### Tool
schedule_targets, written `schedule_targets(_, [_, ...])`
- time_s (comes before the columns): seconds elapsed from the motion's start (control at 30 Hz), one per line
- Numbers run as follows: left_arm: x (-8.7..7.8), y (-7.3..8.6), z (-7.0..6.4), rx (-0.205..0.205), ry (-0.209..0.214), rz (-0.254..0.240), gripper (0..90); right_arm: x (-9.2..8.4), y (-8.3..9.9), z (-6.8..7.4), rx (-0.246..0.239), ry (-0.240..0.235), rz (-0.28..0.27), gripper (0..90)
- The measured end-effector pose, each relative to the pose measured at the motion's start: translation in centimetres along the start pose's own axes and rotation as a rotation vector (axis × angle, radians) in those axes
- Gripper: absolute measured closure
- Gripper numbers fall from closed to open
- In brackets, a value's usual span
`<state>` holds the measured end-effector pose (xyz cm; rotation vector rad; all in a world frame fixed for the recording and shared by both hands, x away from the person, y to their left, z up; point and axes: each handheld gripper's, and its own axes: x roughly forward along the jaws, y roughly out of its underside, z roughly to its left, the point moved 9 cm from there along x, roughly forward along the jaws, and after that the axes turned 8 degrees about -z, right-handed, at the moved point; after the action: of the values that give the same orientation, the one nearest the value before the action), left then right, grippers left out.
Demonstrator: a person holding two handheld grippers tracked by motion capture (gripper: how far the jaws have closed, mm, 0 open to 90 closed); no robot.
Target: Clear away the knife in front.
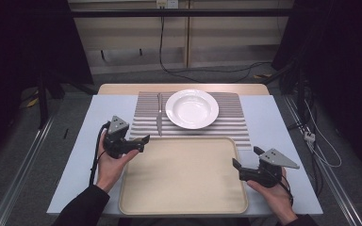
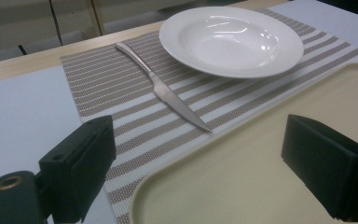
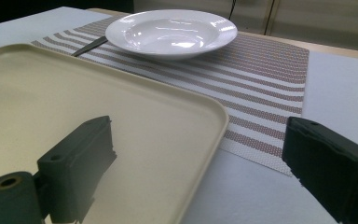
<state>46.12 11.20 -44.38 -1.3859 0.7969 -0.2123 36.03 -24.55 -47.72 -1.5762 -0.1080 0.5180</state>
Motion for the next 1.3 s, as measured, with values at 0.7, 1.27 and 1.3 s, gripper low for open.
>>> schedule_targets(0.7, [4.2, -1.6, 0.3, 0.007, 0.008, 0.054, 11.3, 0.4, 0.1, 0.2, -0.001, -0.017, 0.01, 9.0])
schedule_targets(1.27, [9.2, -2.7, 3.6, -0.04, -0.042, 0.114, 16.5, 0.5, 0.3, 0.2, 0.005, -0.03, 0.018, 8.6])
schedule_targets(1.3, [9.6, -2.7, 3.8, -0.044, -0.042, 0.122, 18.1, 0.6, 0.3, 0.2, 0.002, -0.03, 0.018, 8.5])
